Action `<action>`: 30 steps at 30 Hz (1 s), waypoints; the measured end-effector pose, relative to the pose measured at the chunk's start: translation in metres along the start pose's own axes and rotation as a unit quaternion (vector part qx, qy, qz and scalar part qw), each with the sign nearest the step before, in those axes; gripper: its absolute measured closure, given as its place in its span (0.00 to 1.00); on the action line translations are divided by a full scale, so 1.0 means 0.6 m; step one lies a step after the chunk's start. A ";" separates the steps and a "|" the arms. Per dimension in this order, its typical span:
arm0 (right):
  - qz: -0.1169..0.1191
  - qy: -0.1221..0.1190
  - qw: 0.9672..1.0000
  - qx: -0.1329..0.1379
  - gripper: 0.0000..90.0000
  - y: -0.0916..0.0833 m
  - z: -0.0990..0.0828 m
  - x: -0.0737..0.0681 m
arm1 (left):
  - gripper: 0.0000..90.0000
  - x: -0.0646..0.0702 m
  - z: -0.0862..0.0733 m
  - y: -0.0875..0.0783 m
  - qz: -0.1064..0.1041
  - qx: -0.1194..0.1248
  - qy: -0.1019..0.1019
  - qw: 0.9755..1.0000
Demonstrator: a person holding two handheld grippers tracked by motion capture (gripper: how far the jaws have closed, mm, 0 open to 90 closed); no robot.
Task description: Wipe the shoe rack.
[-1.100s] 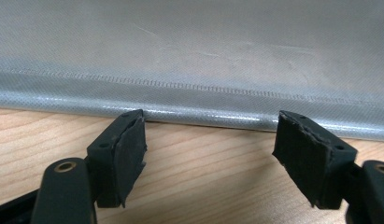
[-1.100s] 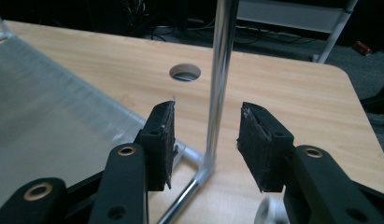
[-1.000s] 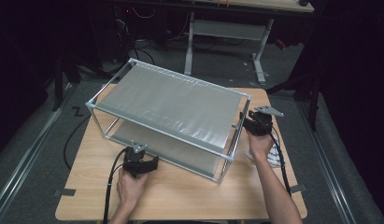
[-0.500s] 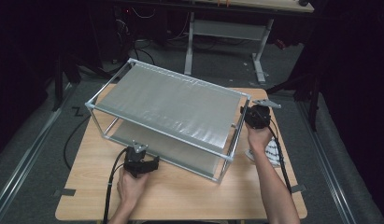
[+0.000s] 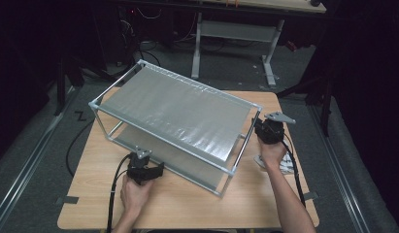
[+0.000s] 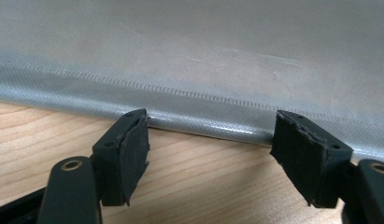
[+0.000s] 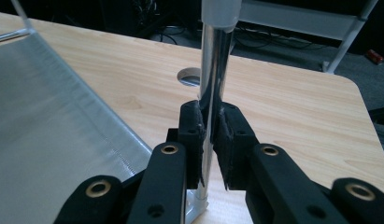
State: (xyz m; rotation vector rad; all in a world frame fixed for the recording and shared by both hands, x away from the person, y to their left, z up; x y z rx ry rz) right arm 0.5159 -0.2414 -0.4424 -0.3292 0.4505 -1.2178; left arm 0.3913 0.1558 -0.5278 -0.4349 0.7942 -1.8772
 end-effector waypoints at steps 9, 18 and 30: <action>0.009 -0.006 1.000 0.010 0.90 -0.032 -0.021 0.005 | 0.31 -0.001 0.000 -0.001 -0.002 -0.004 0.004 1.000; 0.011 -0.005 1.000 0.016 0.90 -0.054 -0.036 0.013 | 0.32 -0.001 0.007 0.005 -0.004 -0.005 0.004 1.000; 0.012 -0.011 1.000 0.020 0.90 -0.072 -0.049 0.017 | 0.34 -0.015 0.022 0.020 -0.002 -0.009 0.006 1.000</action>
Point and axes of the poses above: each handheld gripper's, and its own axes: y roughly forward along the jaws, z roughly out of its top, x roughly to its right, the point moved 4 cm from there along y, roughly forward along the jaws, and after that the axes turned 12 degrees about y, right-handed, at the moved point
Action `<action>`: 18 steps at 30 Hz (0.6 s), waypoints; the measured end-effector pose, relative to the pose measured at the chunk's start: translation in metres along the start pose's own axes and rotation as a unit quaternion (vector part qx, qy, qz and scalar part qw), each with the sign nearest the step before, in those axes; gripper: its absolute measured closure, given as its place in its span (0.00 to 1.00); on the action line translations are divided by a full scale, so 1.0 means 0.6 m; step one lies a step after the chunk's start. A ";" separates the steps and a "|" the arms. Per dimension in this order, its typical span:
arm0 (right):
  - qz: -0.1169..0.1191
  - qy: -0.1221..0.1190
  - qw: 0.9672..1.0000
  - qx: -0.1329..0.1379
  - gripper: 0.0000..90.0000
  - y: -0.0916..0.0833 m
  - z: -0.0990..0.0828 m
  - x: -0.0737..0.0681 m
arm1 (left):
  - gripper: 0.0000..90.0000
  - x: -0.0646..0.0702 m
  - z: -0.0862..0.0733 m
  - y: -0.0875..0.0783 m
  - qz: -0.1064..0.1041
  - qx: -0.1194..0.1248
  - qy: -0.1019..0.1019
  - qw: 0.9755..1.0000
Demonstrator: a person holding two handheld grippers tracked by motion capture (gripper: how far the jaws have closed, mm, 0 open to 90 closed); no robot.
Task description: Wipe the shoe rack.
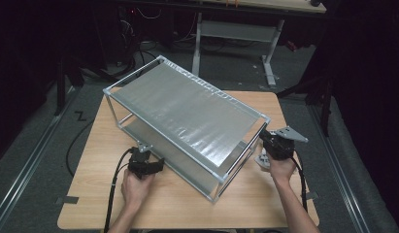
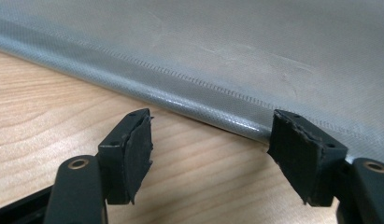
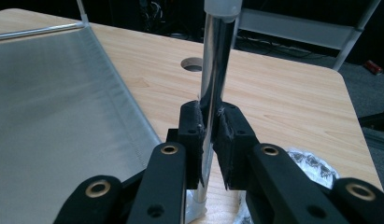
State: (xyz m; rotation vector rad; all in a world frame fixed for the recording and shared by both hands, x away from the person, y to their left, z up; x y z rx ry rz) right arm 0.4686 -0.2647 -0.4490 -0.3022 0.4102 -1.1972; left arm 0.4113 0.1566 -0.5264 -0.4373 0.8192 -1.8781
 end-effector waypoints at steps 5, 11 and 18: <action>0.003 -0.004 1.000 -0.002 0.90 -0.005 -0.001 -0.003 | 0.36 -0.008 0.001 0.005 0.006 0.010 0.000 1.000; 0.010 -0.008 1.000 -0.003 0.90 -0.010 -0.005 -0.007 | 0.37 -0.016 0.006 0.008 0.011 0.001 0.003 1.000; 0.014 -0.011 1.000 -0.001 0.89 -0.019 -0.012 -0.010 | 0.38 -0.025 0.013 0.018 0.020 0.006 -0.002 1.000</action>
Point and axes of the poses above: each handheld gripper's, and its own axes: y roughly forward along the jaws, z roughly out of its top, x roughly to its right, the point moved 4 cm from there along y, roughly forward along the jaws, and after that the axes turned 12 degrees about y, right-handed, at the moved point
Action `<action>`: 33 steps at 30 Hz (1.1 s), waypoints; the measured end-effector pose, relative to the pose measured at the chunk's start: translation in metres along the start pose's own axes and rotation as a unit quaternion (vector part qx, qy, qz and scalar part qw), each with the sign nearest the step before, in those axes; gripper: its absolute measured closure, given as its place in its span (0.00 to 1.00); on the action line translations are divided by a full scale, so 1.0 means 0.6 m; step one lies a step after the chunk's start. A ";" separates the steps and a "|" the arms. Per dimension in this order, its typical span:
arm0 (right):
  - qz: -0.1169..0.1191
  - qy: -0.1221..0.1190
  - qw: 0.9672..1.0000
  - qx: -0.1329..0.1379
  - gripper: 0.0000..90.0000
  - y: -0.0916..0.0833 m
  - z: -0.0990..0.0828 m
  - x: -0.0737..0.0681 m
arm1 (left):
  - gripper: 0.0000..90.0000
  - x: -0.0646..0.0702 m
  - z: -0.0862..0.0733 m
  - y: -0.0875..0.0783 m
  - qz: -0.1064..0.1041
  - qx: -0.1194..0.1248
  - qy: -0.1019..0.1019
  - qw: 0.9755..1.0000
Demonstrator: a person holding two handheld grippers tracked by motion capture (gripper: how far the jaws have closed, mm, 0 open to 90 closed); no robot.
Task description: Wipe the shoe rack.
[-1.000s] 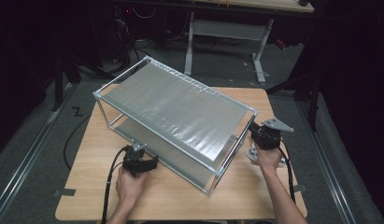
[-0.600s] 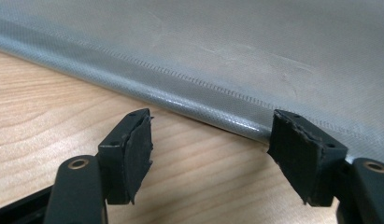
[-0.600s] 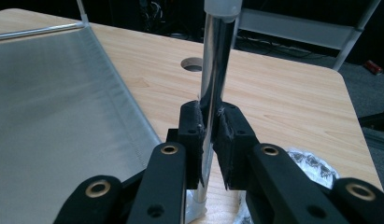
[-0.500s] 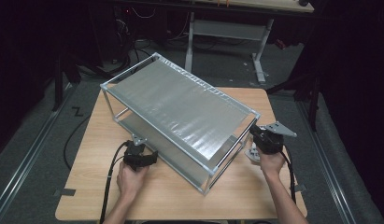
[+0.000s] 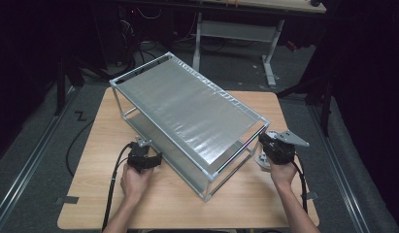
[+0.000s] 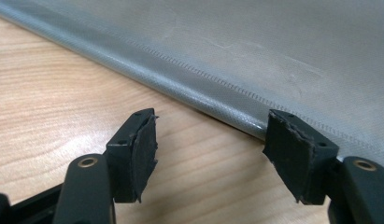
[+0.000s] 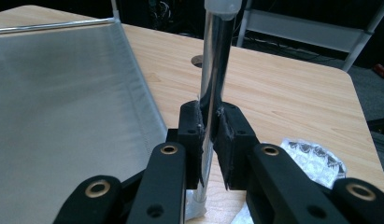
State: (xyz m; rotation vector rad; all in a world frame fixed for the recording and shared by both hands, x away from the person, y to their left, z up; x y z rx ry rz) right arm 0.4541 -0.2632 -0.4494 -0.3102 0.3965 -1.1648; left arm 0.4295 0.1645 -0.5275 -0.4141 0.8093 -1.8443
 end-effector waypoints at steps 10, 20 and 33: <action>0.006 -0.010 1.000 0.000 0.89 -0.006 -0.005 -0.013 | 0.41 -0.011 -0.001 0.002 0.013 0.003 -0.004 1.000; -0.004 -0.008 1.000 0.000 0.89 -0.004 -0.009 -0.017 | 0.38 0.007 -0.007 -0.012 -0.010 -0.016 0.019 1.000; -0.007 -0.007 1.000 -0.001 0.89 -0.006 -0.008 -0.019 | 0.41 0.047 -0.003 -0.015 -0.044 -0.001 0.028 0.999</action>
Point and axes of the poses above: each handheld gripper's, and its own axes: y roughly forward along the jaws, z roughly out of its top, x roughly to its right, the point moved 4 cm from there along y, roughly forward along the jaws, and after that the axes turned 12 degrees about y, right-handed, at the moved point
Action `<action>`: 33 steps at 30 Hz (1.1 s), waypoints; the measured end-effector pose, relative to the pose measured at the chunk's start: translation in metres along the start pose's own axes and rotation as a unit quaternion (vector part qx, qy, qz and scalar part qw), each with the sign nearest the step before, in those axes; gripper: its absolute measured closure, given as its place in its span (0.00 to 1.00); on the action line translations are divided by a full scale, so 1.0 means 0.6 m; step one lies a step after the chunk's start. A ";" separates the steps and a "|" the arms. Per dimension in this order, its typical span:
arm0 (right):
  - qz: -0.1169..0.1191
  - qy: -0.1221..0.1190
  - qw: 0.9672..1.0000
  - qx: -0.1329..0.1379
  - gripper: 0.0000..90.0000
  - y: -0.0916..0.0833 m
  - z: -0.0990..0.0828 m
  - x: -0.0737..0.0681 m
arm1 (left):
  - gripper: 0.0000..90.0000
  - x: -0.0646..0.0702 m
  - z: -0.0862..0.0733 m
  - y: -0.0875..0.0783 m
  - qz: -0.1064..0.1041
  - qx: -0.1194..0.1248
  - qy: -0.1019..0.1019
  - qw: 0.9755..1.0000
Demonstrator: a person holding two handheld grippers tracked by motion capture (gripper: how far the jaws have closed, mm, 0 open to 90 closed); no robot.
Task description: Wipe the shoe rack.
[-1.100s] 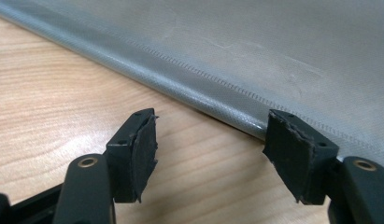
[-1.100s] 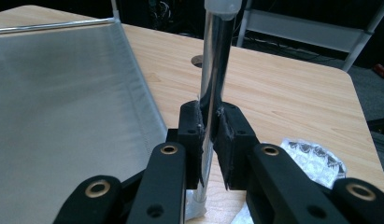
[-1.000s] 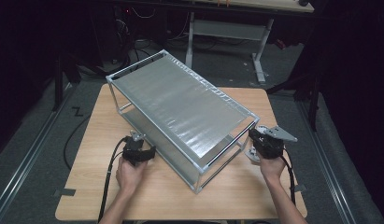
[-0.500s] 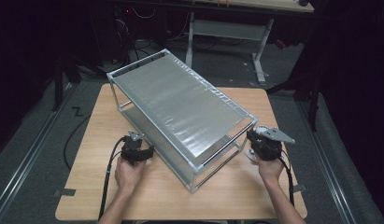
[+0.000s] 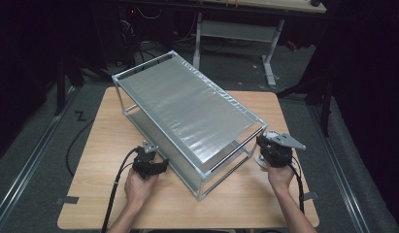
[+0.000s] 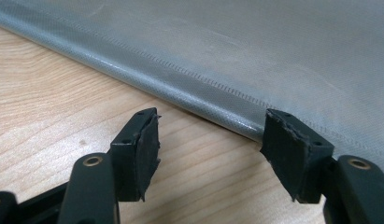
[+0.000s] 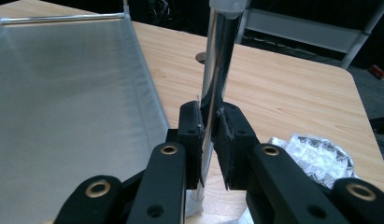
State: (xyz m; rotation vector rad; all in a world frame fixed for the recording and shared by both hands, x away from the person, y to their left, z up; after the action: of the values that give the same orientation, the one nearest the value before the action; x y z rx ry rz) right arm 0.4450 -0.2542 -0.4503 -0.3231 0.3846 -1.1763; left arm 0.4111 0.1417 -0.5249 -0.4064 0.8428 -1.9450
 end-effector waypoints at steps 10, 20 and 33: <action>0.008 -0.011 1.000 0.001 0.89 -0.012 -0.008 -0.006 | 0.43 -0.018 0.006 0.011 0.013 0.005 -0.012 1.000; 0.009 -0.037 0.999 0.004 0.88 -0.024 -0.018 -0.021 | 0.44 -0.029 0.006 0.014 0.025 0.009 -0.016 1.000; 0.023 -0.030 0.999 0.007 0.89 -0.038 -0.028 -0.027 | 0.45 -0.041 0.017 0.024 0.037 -0.006 -0.009 0.999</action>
State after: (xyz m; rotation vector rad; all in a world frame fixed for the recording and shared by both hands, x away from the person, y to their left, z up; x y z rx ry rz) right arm 0.4135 -0.2477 -0.4532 -0.3357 0.3302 -1.1213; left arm 0.4386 0.1542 -0.5264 -0.3936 0.8459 -1.8661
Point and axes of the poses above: each handheld gripper's, and its own axes: y roughly forward along the jaws, z roughly out of its top, x roughly to its right, the point moved 4 cm from there along y, roughly forward along the jaws, and after that the axes turned 12 degrees about y, right-handed, at the moved point
